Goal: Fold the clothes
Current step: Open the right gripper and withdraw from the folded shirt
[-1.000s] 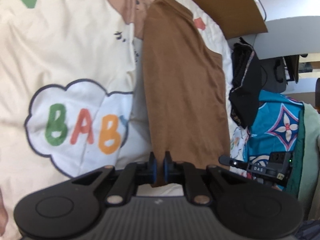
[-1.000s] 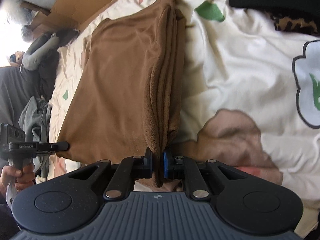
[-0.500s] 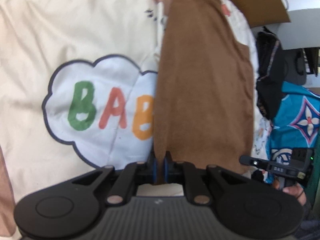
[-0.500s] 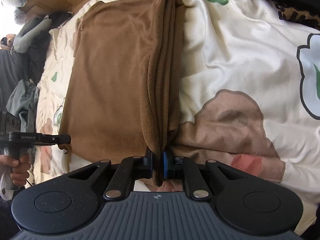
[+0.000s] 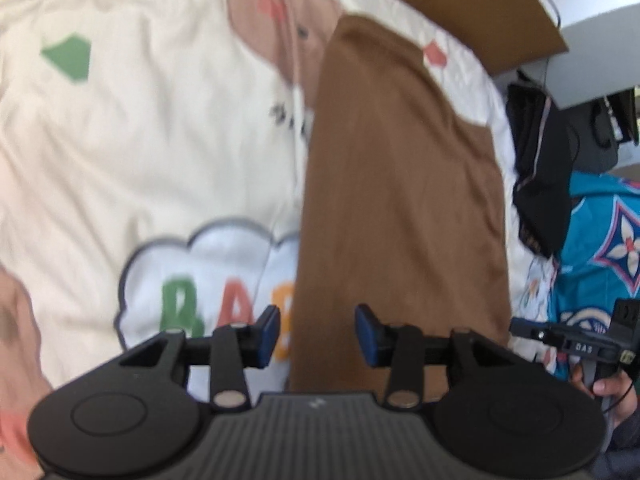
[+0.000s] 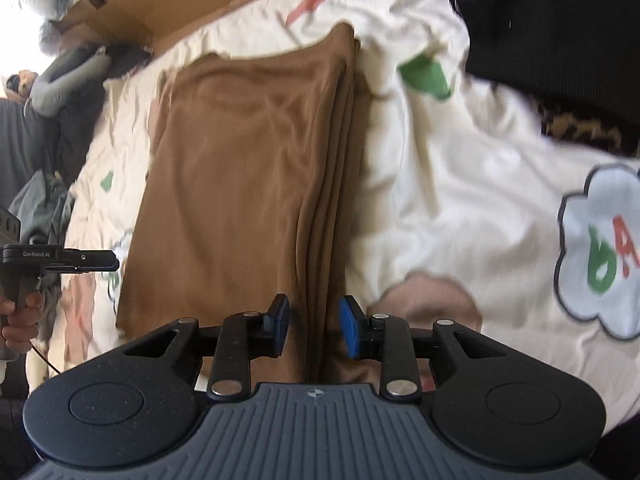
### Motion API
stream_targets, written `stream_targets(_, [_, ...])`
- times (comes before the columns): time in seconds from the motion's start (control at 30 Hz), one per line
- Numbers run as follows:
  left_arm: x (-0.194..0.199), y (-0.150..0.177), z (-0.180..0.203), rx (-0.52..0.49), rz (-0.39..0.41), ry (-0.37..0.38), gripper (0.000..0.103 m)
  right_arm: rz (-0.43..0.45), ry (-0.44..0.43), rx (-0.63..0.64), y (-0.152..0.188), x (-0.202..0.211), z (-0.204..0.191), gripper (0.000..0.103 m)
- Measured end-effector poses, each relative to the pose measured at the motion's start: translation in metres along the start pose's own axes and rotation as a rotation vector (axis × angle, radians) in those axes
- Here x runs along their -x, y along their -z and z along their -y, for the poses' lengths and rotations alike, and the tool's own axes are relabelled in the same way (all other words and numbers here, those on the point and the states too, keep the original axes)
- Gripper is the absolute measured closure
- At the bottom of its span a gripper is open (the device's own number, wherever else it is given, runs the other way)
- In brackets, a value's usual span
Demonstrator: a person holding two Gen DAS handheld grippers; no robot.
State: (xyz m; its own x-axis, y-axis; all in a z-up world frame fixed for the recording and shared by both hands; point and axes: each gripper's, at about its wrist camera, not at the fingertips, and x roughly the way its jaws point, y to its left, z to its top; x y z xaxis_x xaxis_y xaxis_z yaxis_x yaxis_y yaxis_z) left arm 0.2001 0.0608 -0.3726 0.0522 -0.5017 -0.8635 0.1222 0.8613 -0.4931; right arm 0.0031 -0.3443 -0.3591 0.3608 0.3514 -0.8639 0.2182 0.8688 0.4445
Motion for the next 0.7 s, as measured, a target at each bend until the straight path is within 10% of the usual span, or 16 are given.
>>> stream_targets(0.7, [-0.017,-0.101,0.03,-0.123,0.148,0.004,0.055,0.147,0.018,-0.027,-0.081,-0.024,0.006,0.059])
